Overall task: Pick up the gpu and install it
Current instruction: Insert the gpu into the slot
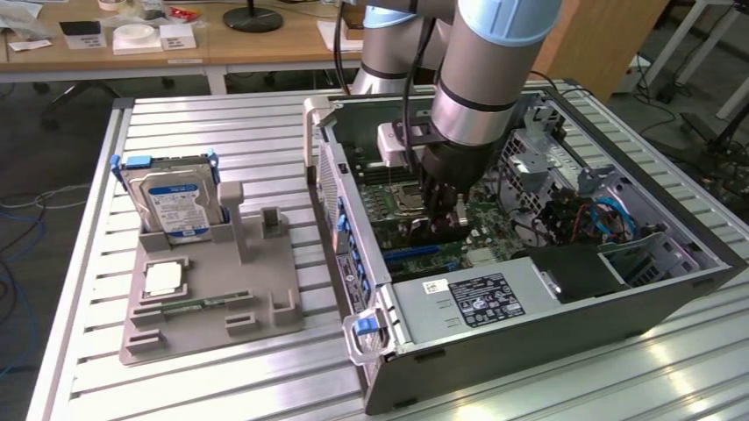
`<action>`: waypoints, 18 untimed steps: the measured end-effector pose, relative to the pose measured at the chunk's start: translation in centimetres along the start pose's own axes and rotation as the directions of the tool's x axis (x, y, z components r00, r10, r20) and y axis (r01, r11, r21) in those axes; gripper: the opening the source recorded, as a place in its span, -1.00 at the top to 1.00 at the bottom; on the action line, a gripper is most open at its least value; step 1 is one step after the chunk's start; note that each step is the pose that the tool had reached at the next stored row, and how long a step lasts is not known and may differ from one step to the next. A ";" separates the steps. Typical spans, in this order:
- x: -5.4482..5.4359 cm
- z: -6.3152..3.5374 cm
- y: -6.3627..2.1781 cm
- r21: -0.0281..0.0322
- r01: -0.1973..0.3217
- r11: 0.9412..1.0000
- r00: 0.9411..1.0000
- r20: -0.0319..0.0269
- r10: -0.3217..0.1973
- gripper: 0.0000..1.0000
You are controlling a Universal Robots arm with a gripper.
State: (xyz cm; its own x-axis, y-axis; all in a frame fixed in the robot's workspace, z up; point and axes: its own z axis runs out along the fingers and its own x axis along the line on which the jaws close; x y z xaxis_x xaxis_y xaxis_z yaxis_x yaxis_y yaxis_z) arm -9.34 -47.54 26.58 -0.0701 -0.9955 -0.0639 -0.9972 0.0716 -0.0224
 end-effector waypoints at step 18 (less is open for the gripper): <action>-0.2 0.71 -0.10 0.000 -0.009 1.000 1.000 0.000 0.009 0.46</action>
State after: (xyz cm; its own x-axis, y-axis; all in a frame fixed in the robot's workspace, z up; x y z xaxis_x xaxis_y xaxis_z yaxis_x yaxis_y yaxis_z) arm -9.20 -47.32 25.89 -0.0788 -0.9948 -0.0639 -0.9965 0.0804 -0.0223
